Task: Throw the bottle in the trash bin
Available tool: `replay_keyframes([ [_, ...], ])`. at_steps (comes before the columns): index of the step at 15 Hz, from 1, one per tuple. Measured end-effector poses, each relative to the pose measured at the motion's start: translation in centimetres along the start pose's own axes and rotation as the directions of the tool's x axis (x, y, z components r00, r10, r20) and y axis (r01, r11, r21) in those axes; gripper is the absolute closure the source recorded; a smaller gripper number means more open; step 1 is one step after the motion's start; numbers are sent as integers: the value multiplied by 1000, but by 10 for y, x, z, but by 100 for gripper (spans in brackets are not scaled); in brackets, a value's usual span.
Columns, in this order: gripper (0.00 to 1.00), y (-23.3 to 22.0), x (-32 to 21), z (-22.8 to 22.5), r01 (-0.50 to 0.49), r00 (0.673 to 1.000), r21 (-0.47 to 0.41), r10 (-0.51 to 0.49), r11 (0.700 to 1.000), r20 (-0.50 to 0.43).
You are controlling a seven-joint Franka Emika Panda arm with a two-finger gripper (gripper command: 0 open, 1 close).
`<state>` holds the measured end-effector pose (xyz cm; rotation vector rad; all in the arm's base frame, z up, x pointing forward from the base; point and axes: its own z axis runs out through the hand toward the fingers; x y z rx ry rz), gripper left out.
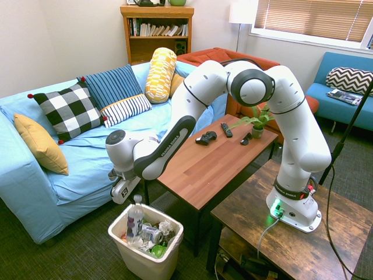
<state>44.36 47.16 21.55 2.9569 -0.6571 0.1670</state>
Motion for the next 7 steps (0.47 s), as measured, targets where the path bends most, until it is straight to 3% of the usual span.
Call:
replay_keyframes([
  [7,0,-1,10,1,-13,1000,-1,13,1000,-10],
])
